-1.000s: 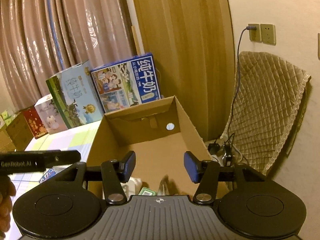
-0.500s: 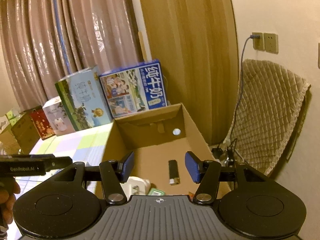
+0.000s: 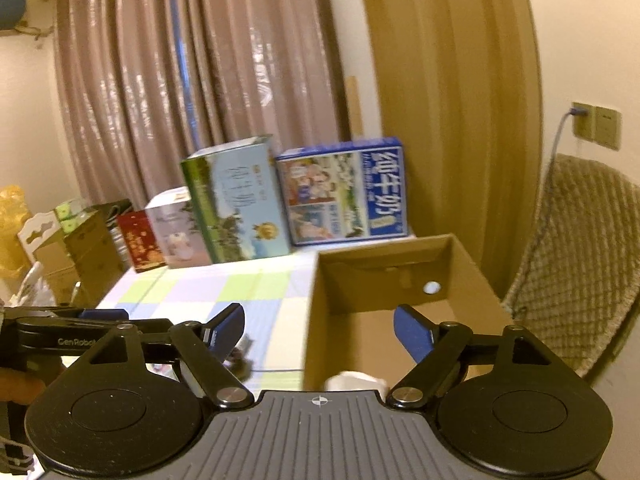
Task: Organize objects
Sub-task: 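Move both tools back toward the toothpick box and scrunchie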
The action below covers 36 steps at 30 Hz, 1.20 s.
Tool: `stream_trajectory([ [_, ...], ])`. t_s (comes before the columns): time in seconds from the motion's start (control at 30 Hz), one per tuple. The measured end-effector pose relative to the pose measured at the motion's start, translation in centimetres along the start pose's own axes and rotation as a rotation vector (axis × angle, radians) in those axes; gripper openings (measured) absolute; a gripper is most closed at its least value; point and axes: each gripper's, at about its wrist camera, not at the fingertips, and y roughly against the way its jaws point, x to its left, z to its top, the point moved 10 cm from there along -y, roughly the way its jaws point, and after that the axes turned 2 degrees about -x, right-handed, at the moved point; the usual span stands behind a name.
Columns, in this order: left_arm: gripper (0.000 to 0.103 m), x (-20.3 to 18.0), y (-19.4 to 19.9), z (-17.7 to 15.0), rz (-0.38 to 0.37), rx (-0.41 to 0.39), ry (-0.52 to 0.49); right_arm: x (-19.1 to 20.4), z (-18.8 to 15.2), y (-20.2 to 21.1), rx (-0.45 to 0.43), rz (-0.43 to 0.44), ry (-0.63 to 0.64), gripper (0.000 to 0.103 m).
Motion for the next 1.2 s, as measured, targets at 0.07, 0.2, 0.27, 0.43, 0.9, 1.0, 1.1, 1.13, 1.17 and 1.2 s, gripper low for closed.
stream_trajectory([
  [0.07, 0.089, 1.9, 0.6, 0.0, 0.027, -0.005, 0.017, 1.2, 0.0, -0.5, 0.001, 0.019, 0.011, 0.088],
  [0.2, 0.099, 5.5, 1.7, -0.7, 0.082, -0.004, 0.024, 3.5, -0.2, -1.4, 0.007, 0.053, 0.024, 0.094],
  [0.27, 0.1, 7.4, 2.2, -1.2, 0.119, 0.005, 0.026, 4.7, -0.5, -1.9, 0.013, 0.074, 0.023, 0.096],
  [0.43, 0.102, 11.6, 3.3, -2.7, 0.191, 0.032, 0.023, 8.0, -1.2, -3.8, 0.026, 0.122, 0.029, 0.099],
  [0.9, 0.102, 15.0, 2.3, -5.4, 0.224, 0.114, -0.035, 12.1, -5.4, -11.6, 0.143, 0.142, -0.028, 0.101],
  [1.0, 0.102, 15.3, 1.4, -5.5, 0.229, 0.123, -0.057, 11.9, -6.5, -13.2, 0.179, 0.134, -0.041, 0.101],
  [1.1, 0.102, 15.9, 0.8, -5.6, 0.232, 0.129, -0.041, 11.8, -7.9, -14.4, 0.232, 0.13, -0.032, 0.101],
  [1.13, 0.102, 16.1, 0.7, -5.6, 0.229, 0.131, -0.032, 11.9, -8.0, -14.6, 0.234, 0.13, -0.019, 0.101],
  [1.17, 0.102, 16.3, 0.6, -5.6, 0.229, 0.133, -0.028, 12.0, -8.0, -14.7, 0.232, 0.133, -0.002, 0.101],
  [1.2, 0.102, 16.4, 0.4, -5.7, 0.23, 0.136, -0.027, 12.1, -8.1, -14.7, 0.231, 0.134, 0.012, 0.101],
])
